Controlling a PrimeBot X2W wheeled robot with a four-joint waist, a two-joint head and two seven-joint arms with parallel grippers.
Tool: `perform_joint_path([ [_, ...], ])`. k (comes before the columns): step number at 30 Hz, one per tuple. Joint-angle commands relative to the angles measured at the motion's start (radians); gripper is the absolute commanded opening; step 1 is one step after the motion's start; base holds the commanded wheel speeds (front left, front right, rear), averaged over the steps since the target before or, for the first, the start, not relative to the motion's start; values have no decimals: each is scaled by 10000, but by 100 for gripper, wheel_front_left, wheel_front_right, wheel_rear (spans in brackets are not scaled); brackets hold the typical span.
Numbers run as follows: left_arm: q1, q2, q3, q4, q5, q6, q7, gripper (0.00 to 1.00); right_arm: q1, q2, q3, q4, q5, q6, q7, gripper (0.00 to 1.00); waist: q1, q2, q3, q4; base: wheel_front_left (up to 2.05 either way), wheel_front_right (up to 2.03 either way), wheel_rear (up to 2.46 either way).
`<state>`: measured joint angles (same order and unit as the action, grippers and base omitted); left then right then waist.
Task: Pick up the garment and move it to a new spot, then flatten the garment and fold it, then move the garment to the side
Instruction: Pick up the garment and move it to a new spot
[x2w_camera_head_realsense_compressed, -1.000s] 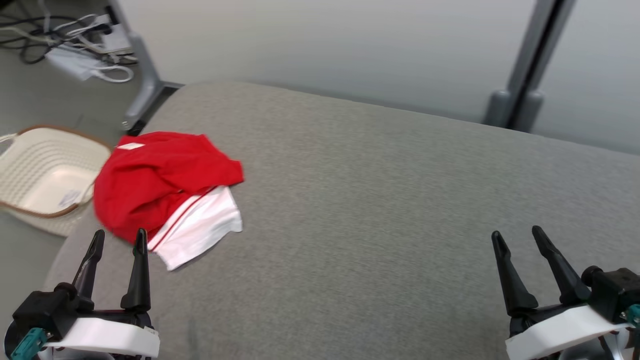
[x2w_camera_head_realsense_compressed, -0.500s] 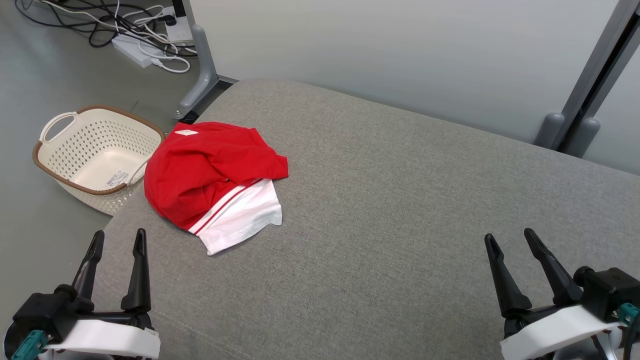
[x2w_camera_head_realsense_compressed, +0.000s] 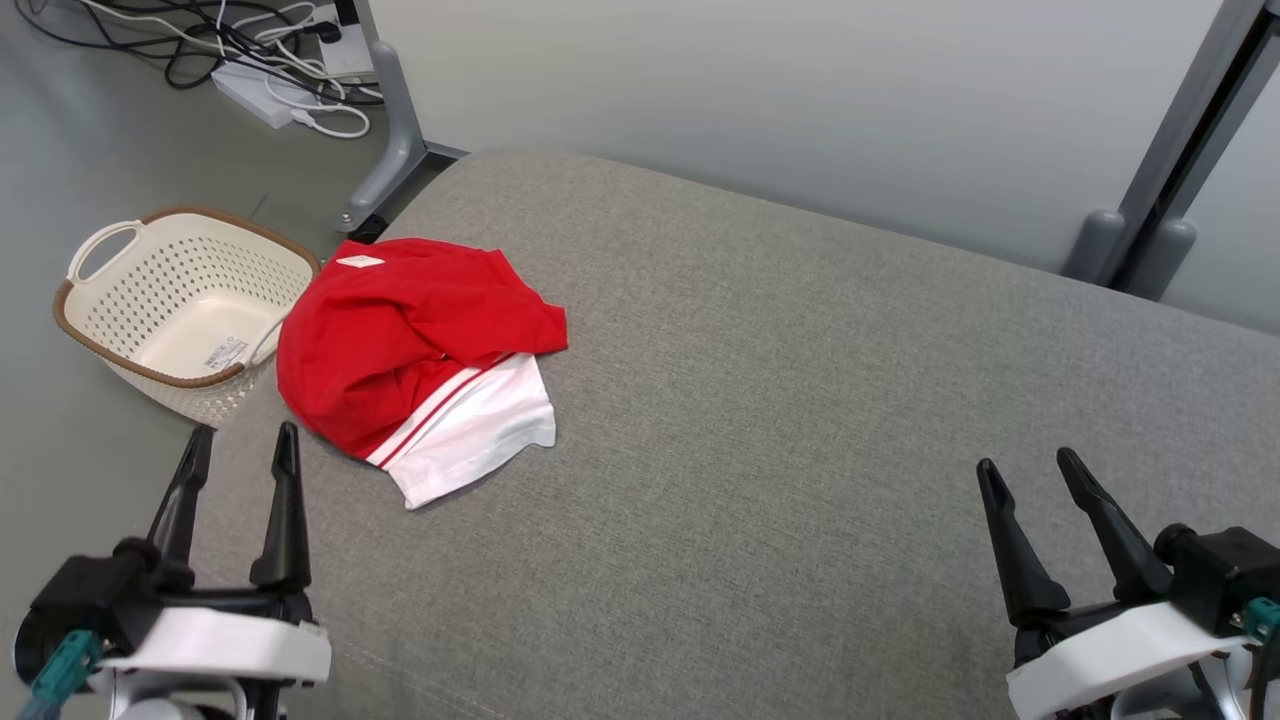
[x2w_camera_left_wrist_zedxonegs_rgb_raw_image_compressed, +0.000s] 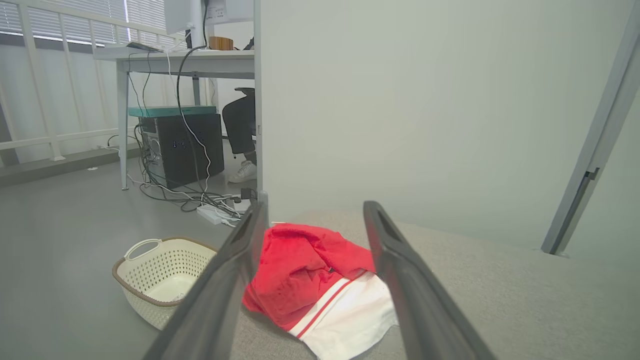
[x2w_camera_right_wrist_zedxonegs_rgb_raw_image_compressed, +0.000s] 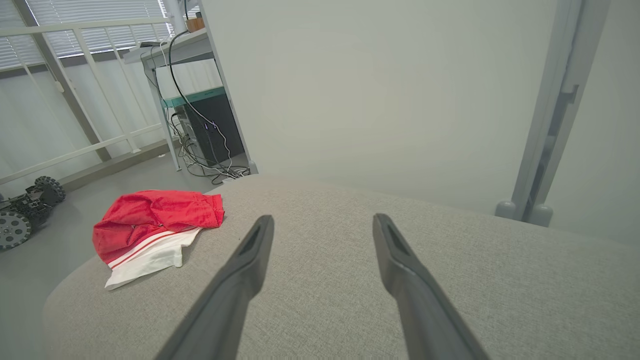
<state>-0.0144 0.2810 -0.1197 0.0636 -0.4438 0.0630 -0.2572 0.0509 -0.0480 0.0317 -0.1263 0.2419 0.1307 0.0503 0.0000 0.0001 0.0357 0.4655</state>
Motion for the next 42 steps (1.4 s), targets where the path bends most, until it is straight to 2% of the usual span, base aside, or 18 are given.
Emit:
perform_joint_path([
  [1, -299, -18, 1, -63, 23, 12, -43, 100, -101, -57, -42, -80, -88, 3, 48, 100, 0, -1, 79, -61, 0, 0, 0],
  [6, -1282, -238, 89, 39, 16, 53, -46, 100, -460, -68, 102, -375, -360, 3, 321, 100, 0, -1, 691, -487, 0, 0, 0],
  [10, -2349, -337, 117, 826, -333, -283, 40, 100, -925, -149, 208, -680, -570, 3, 570, 100, 0, -1, 1563, -1038, 0, 0, 0],
  [18, -4166, -515, -1, 4413, -1160, -1278, 351, 100, -1388, -168, 151, -986, -869, 3, 776, 100, 0, -1, 2979, -1942, 0, 0, 0],
  [22, -4901, -681, -258, 6265, -1498, -1693, 485, 100, -1542, -230, 67, -1094, -944, 3, 799, 100, 0, -1, 3402, -2114, 0, 0, 0],
  [27, -5579, -868, -792, 8182, -1974, -1927, 1333, 100, -1744, -395, 279, -1126, -911, 3, 939, 100, 0, -1, 3641, -2140, 0, 0, 0],
  [30, -5728, -930, -1038, 8989, -2187, -1917, 1685, 100, -1795, -428, 361, -1098, -840, 3, 972, 100, 0, -1, 3642, -2140, 0, 0, 0],
  [31, -5780, -922, -1122, 9111, -2234, -1919, 1655, 66, -1845, -440, 391, -1087, -837, 3, 967, 100, 0, -1, 3632, -2144, 0, 0, 0],
  [32, -5853, -852, -1206, 9241, -2237, -1922, 1553, 12, -1879, -442, 413, -1071, -828, 3, 957, 100, 0, -1, 3622, -2147, 0, 0, 0],
  [33, -5919, -726, -1342, 9397, -2320, -1924, 1283, 0, -1886, -431, 433, -1019, -775, 3, 922, 100, 0, -1, 3570, -2163, 0, 0, 0],
  [38, -6195, -298, -1311, 9592, -2054, -1881, 202, 0, -1726, -374, 406, -804, -657, 3, 746, 100, 0, -1, 3232, -2265, 0, 0, 0],
  [42, -6083, -19, -1154, 9124, -1817, -1708, -33, 0, -1655, -324, 375, -650, -557, 3, 601, 100, 0, -1, 2949, -2319, 0, 0, 0],
])
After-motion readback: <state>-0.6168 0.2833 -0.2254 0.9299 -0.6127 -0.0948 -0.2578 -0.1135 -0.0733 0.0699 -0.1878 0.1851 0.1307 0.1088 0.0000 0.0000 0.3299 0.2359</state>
